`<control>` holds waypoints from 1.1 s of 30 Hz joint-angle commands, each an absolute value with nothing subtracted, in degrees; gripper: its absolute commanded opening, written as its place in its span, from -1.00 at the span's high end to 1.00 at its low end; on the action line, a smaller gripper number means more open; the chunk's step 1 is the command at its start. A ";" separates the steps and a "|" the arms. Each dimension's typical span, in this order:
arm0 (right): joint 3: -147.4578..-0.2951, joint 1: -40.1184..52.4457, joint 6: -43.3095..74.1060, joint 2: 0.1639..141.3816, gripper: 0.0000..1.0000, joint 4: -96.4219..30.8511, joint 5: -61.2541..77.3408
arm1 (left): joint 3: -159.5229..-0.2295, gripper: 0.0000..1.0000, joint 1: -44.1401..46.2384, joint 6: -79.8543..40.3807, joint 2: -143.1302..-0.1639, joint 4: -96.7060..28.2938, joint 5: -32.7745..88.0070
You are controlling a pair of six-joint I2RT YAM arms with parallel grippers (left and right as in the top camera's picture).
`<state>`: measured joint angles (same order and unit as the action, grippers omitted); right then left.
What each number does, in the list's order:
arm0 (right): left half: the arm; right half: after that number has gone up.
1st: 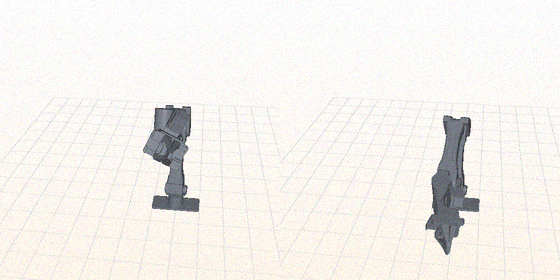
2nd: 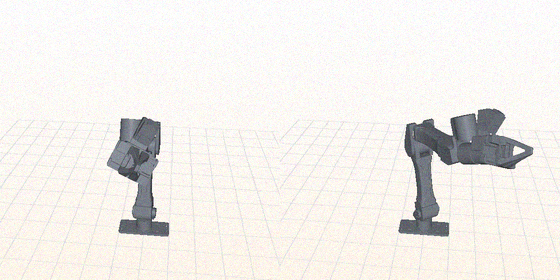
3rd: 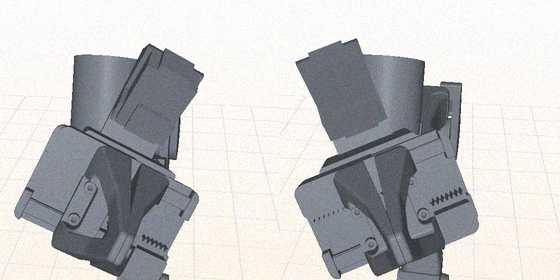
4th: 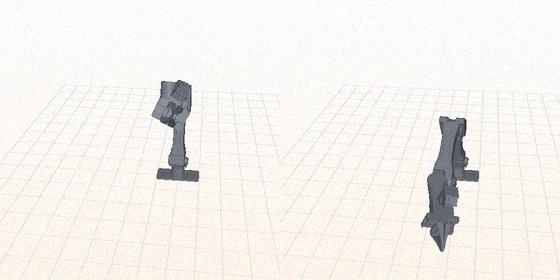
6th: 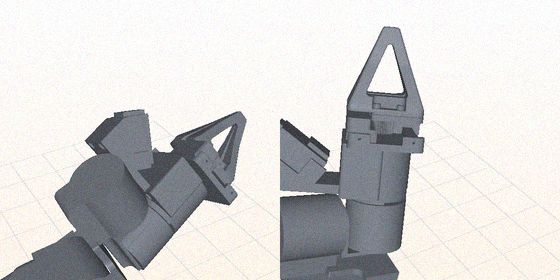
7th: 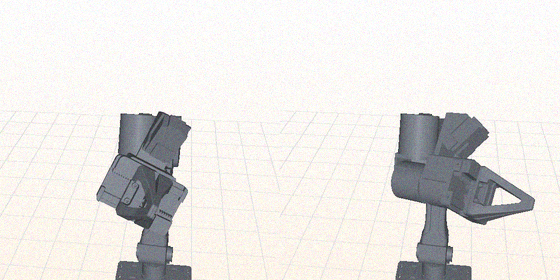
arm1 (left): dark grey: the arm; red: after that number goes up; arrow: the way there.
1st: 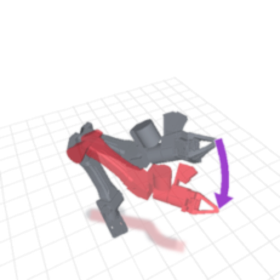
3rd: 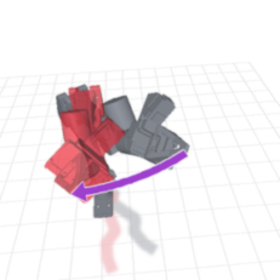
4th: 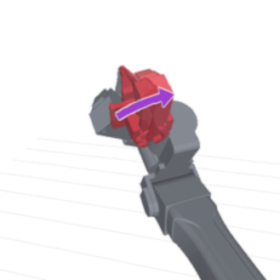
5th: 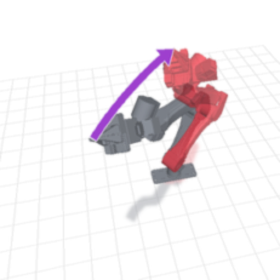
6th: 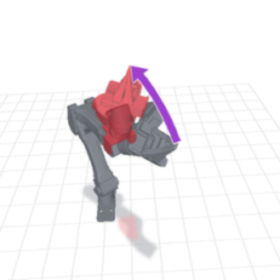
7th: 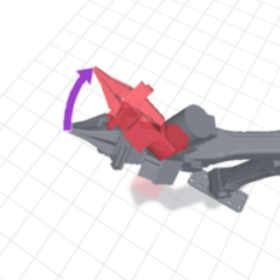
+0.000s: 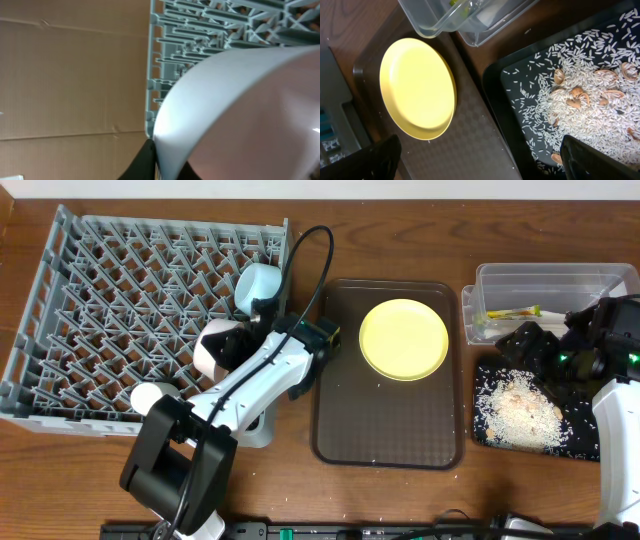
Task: Sort waste into correct bins and load items into the dishwasher
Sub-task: 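Carry the white bowl left and set it in the dish rack, then grasp the left edge of the yellow plate with the left gripper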
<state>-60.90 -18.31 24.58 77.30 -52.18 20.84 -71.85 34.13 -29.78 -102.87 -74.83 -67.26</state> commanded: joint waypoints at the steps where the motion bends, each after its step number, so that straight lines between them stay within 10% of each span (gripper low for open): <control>1: -60.95 -18.41 24.82 77.14 -0.99 -52.10 21.04 | -71.85 0.66 35.81 -32.05 -103.72 -74.87 -59.22; 17: -60.95 -18.41 24.82 77.14 -0.98 -52.10 21.04 | -76.05 -0.04 45.54 -31.53 -101.84 -66.85 -47.29; 33: -60.95 -18.41 24.82 77.14 -0.99 -52.10 21.04 | -79.20 -0.08 37.71 -23.62 -99.33 -31.35 1.89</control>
